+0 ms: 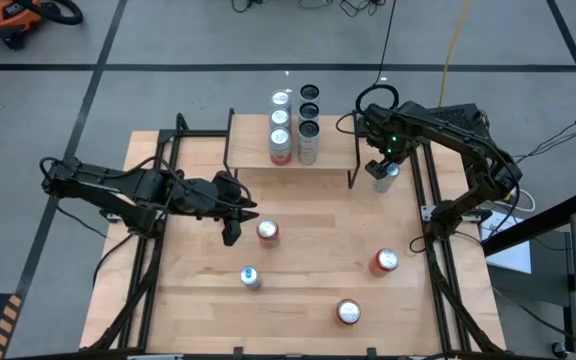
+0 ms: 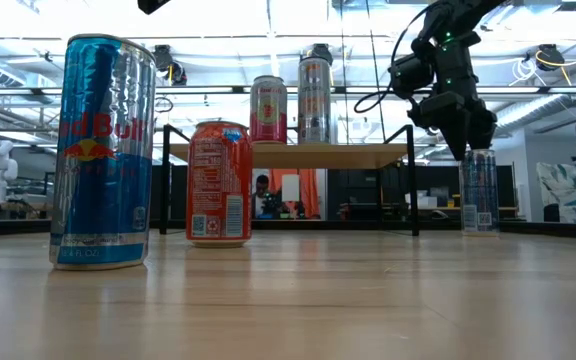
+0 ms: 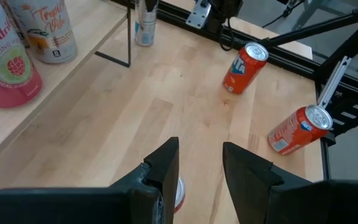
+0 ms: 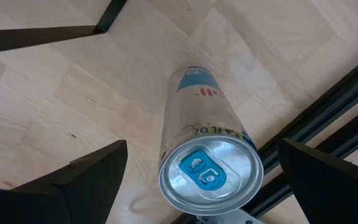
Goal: Place canned beverage on shelf
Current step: Put the top right blue soda can on the shelf
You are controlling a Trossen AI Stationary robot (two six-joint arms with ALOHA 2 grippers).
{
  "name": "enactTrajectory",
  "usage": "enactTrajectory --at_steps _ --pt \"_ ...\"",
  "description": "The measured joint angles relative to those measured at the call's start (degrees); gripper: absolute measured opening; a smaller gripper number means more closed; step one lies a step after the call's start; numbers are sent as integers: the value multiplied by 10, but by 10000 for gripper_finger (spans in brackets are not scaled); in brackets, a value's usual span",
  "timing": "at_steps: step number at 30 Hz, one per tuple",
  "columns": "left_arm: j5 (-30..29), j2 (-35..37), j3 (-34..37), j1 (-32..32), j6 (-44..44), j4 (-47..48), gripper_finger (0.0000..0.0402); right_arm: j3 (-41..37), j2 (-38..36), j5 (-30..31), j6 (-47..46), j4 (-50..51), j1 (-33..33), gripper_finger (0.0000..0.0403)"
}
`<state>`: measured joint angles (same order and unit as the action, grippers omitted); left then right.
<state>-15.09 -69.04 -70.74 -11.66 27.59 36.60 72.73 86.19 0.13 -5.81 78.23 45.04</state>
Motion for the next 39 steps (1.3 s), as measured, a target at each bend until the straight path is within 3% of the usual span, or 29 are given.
enactTrajectory --at_steps 5,14,20,32,39 --pt "0 0 0 0 0 0 125 0 0 0 -4 6 0 381" --pt "0 0 0 0 1 0 125 0 0 6 -10 -1 0 300" --pt "0 0 0 0 1 0 125 0 0 13 -21 1 0 270" --pt "0 0 0 0 0 0 125 -25 0 -3 -27 0 0 314" --pt "0 0 0 0 0 0 125 -43 -1 -3 -26 -17 0 314"
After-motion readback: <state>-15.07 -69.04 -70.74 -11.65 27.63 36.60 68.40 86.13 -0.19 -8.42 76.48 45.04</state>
